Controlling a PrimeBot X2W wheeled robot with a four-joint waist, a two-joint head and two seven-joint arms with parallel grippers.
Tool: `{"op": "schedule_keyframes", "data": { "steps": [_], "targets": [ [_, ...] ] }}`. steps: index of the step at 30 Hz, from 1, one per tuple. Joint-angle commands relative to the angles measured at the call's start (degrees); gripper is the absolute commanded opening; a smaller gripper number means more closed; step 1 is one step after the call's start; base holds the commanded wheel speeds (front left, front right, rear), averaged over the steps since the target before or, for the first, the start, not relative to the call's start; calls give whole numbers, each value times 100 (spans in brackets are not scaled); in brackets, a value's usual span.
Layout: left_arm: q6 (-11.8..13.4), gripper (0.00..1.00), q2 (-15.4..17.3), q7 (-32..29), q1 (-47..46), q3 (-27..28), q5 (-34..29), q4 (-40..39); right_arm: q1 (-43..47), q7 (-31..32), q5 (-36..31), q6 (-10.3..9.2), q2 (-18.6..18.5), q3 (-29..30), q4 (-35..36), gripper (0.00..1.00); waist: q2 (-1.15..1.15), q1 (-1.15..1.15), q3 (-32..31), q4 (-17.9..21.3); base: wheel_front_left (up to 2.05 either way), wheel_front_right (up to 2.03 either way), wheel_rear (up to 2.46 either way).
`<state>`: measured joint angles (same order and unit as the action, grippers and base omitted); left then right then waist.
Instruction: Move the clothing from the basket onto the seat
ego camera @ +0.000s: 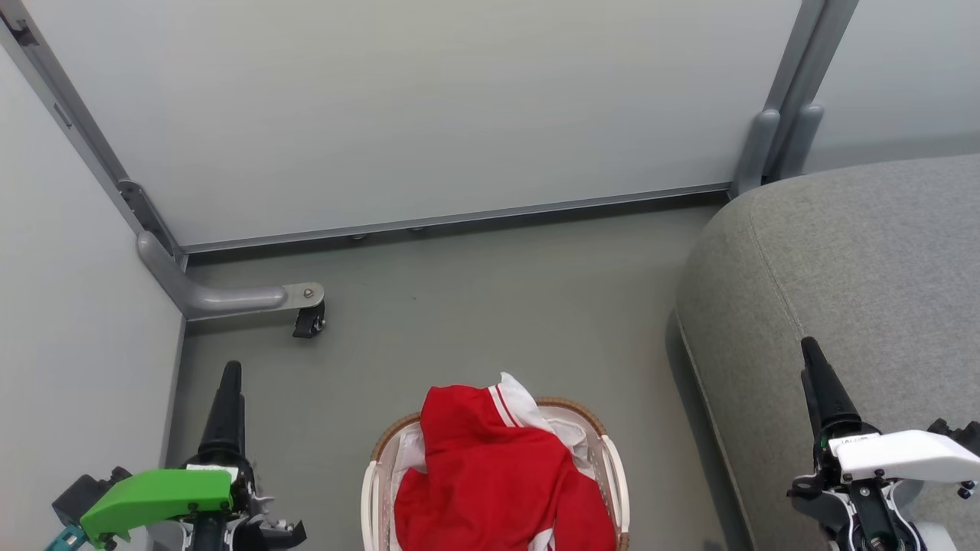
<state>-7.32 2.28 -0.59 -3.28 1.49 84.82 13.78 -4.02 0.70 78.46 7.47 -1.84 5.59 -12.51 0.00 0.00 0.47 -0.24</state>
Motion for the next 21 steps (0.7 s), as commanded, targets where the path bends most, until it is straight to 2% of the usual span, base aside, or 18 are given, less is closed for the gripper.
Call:
{"op": "schedule_keyframes", "data": {
  "steps": [1, 14, 21],
  "targets": [
    [-9, 100, 29, 57, -159, -34, -230, -172, -21, -65, -256, 2, -52, 4, 174, 100, 0, 0, 3, -5, 0, 0, 0],
    [-12, 100, 38, 341, -187, -182, -1800, -572, -23, -351, -2180, 2, -64, -182, 520, 100, 0, 0, 37, -49, 0, 0, 0],
    [-11, 100, 42, 478, -148, -236, -2662, -660, 3, -486, -2932, 2, -71, -254, 573, 100, 0, 0, 54, -66, 0, 0, 0]
  ]
}}
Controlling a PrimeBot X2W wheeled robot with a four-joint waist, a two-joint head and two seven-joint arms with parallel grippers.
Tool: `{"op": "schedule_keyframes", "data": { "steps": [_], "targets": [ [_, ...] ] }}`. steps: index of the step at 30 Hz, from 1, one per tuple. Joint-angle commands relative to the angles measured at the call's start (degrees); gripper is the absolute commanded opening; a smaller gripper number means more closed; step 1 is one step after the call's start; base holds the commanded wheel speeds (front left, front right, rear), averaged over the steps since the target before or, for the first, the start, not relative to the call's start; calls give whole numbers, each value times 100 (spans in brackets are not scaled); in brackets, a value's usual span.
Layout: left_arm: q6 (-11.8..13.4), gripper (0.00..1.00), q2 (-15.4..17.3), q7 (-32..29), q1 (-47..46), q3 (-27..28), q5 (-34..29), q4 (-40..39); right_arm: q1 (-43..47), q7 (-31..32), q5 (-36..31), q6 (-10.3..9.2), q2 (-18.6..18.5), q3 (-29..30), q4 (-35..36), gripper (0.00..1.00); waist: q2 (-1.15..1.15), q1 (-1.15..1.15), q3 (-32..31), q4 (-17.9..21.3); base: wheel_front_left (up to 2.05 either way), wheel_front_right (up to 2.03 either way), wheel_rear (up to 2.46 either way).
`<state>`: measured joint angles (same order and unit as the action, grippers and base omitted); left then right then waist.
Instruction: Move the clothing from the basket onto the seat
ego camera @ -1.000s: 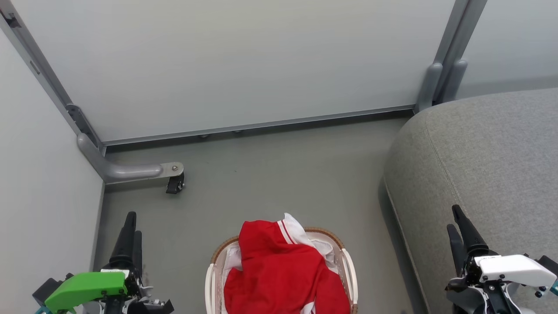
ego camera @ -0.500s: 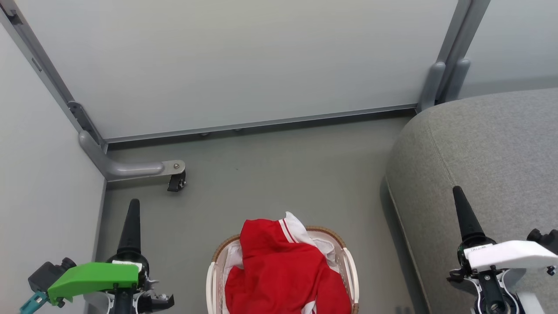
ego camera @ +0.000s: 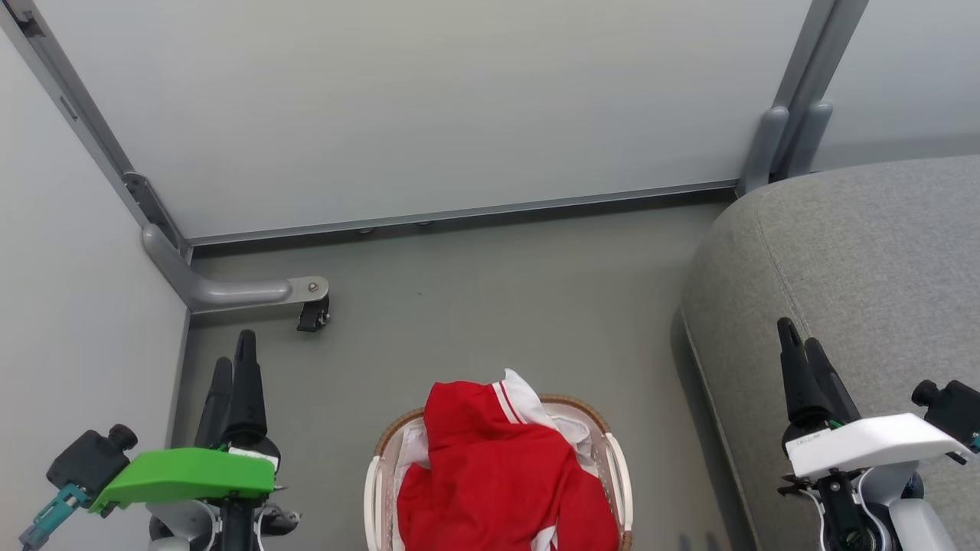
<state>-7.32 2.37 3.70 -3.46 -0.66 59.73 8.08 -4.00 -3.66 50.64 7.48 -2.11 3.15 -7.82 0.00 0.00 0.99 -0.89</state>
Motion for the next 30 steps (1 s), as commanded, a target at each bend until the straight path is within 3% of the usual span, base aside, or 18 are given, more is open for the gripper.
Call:
{"op": "schedule_keyframes", "data": {
  "steps": [1, 17, 30],
  "targets": [
    [-9, 100, 34, 69, -120, -33, -305, -92, 5, -71, -263, 1, -44, -26, 104, 100, 0, 0, 4, -3, 0, 0, 0],
    [95, 100, 44, 348, 59, -296, -1955, 28, 77, -349, -1651, 1, -56, -157, -67, 100, 0, 0, 10, -44, 0, 0, 0],
    [115, 100, 51, 543, 142, -356, -2804, 196, 97, -549, -2541, 1, -65, -185, -92, 100, 0, 0, 26, -85, 0, 0, 0]
  ]
}}
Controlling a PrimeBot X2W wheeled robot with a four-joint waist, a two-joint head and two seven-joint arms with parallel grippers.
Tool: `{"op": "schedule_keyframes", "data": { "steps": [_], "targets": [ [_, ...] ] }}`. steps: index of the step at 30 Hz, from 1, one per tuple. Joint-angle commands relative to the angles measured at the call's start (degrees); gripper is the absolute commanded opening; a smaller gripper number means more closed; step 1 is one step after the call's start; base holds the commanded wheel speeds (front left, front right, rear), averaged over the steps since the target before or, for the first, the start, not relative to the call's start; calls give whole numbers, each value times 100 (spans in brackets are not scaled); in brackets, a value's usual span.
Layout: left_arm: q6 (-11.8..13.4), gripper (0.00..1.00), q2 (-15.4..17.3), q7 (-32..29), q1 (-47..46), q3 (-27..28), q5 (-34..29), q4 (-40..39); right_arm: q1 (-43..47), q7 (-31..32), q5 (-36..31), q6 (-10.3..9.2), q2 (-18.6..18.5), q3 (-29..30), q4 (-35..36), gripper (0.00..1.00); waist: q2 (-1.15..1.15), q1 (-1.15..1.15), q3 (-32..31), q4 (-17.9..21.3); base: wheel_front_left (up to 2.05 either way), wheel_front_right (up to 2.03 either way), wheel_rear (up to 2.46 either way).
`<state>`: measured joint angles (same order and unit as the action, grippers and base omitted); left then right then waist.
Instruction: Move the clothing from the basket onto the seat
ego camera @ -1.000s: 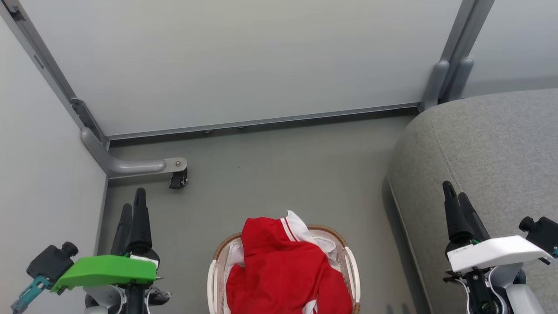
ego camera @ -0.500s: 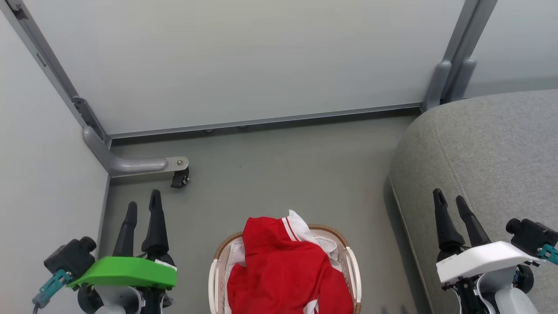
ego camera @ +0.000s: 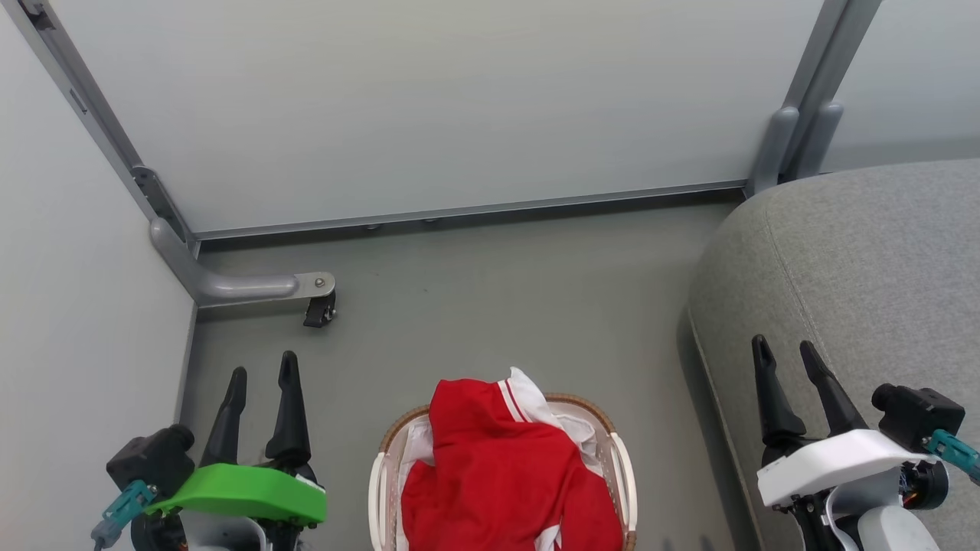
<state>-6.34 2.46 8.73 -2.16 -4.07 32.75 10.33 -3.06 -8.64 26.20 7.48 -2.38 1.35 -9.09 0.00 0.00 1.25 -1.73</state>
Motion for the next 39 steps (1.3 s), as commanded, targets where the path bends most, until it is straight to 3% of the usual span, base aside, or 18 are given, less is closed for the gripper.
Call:
{"op": "schedule_keyframes", "data": {
  "steps": [1, 39],
  "targets": [
    [15, 100, 42, 57, 14, -24, -154, -21, 4, -70, -166, 1, -40, -9, 34, 100, 0, 0, 2, -5, 0, 0, 0],
    [1, 100, 55, 519, 188, -181, -1698, 416, 161, -530, -2046, 2, -60, -172, -131, 100, 0, 0, 32, -97, 0, 0, 0]
  ]
}}
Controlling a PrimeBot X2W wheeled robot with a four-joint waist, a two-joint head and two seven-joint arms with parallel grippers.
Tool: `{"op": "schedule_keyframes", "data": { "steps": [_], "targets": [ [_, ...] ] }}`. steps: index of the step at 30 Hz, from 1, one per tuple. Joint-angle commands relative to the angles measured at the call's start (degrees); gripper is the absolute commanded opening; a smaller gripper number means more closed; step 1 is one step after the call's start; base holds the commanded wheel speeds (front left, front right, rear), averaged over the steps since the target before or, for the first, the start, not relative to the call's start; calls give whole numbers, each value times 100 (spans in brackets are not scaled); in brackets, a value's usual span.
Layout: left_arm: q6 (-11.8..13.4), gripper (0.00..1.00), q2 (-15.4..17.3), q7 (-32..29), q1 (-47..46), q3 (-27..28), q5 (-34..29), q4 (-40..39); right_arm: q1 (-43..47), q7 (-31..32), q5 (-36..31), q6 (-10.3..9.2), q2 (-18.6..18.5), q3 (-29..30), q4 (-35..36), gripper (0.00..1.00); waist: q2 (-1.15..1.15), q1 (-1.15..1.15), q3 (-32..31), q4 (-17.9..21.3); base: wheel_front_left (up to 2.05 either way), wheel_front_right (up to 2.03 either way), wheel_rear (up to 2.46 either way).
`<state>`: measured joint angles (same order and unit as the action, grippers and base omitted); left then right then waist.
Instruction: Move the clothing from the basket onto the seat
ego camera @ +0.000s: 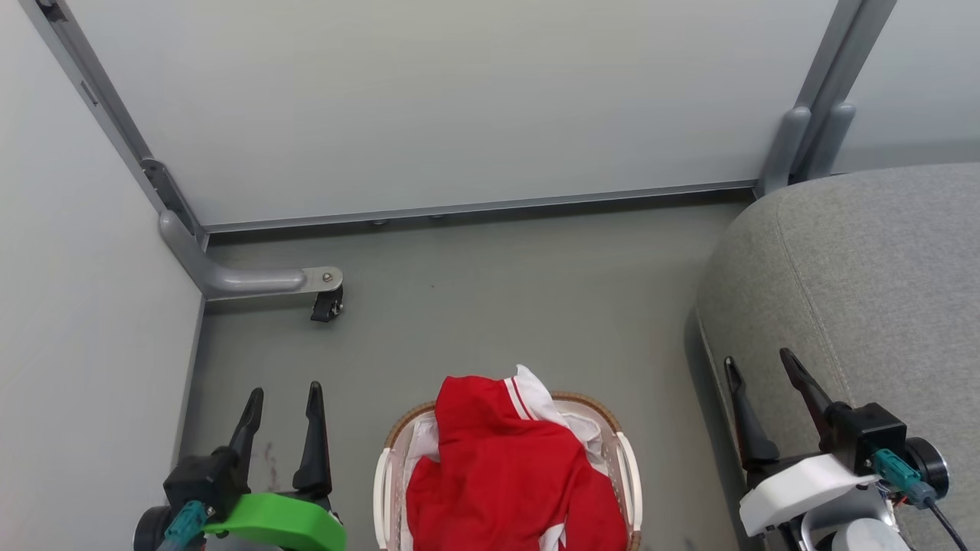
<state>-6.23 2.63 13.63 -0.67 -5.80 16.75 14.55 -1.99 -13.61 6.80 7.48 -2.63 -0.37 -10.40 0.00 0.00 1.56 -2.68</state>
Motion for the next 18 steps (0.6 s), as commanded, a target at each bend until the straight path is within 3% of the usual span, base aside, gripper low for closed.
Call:
{"op": "schedule_keyframes", "data": {
  "steps": [1, 18],
  "targets": [
    [-12, 100, 38, 43, 40, -13, -129, 17, 55, -45, -152, 2, -36, -4, -3, 100, 0, 0, 1, -4, 0, 0, 0],
    [-30, 100, 41, 158, 41, -74, -494, 175, 75, -168, -659, 1, -41, -19, 30, 100, 0, 0, 16, -34, 0, 0, 0]
  ]
}}
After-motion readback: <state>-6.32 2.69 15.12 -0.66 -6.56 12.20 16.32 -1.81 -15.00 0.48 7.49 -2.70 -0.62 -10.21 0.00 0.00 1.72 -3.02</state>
